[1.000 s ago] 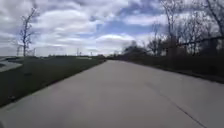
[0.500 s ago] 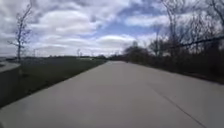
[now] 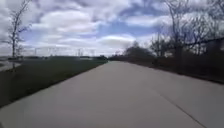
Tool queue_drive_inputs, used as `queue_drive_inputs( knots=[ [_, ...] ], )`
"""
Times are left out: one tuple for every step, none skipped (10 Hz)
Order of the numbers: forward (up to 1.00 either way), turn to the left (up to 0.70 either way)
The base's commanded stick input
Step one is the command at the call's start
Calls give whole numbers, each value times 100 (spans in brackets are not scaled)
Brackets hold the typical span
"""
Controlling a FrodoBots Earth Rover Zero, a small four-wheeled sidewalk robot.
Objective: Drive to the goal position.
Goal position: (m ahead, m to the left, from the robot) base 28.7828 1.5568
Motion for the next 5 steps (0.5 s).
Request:
queue_drive_inputs(
  knots=[
    [95, -6],
    [95, 0],
    [95, 0],
    [95, 0],
    [95, 0]
  ],
)
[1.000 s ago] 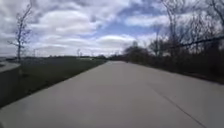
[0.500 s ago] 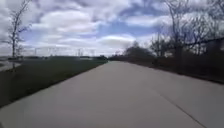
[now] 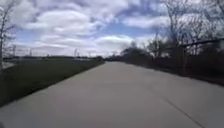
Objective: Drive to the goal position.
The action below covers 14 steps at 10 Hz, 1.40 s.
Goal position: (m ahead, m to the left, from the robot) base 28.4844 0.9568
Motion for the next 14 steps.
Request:
queue_drive_inputs(
  knots=[
    [95, 0],
    [95, 0],
    [95, 0],
    [95, 0],
    [95, 0],
    [95, 0],
    [95, 0],
    [95, 0],
    [95, 0],
    [95, 0],
    [95, 0],
    [95, 0],
    [95, 0],
    [95, 0]
  ],
)
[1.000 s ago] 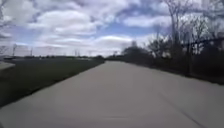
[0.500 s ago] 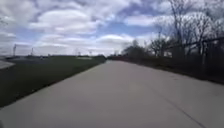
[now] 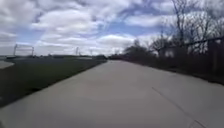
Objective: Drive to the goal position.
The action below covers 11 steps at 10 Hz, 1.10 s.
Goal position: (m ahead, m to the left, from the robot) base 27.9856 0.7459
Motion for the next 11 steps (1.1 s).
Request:
queue_drive_inputs(
  knots=[
    [95, 0],
    [95, 0],
    [95, 0],
    [95, 0],
    [95, 0],
    [95, 0],
    [95, 0],
    [95, 0],
    [95, -8],
    [95, -23],
    [95, -33]
  ],
)
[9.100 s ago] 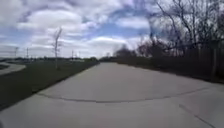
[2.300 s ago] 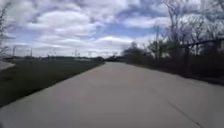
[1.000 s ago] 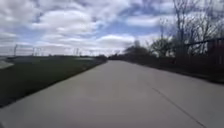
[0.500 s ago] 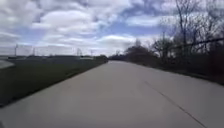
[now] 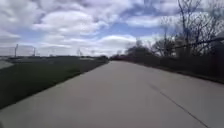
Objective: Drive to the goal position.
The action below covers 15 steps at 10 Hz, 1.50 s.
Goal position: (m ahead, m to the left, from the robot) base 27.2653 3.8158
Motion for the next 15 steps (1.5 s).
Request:
queue_drive_inputs(
  knots=[
    [95, -31],
    [95, 0],
    [95, 0],
    [95, 0],
    [95, 0],
    [95, 0],
    [95, 0],
    [95, 0],
    [95, 0],
    [95, 0],
    [95, 0],
    [95, 0],
    [95, 0],
    [95, 0],
    [95, 0]
  ],
)
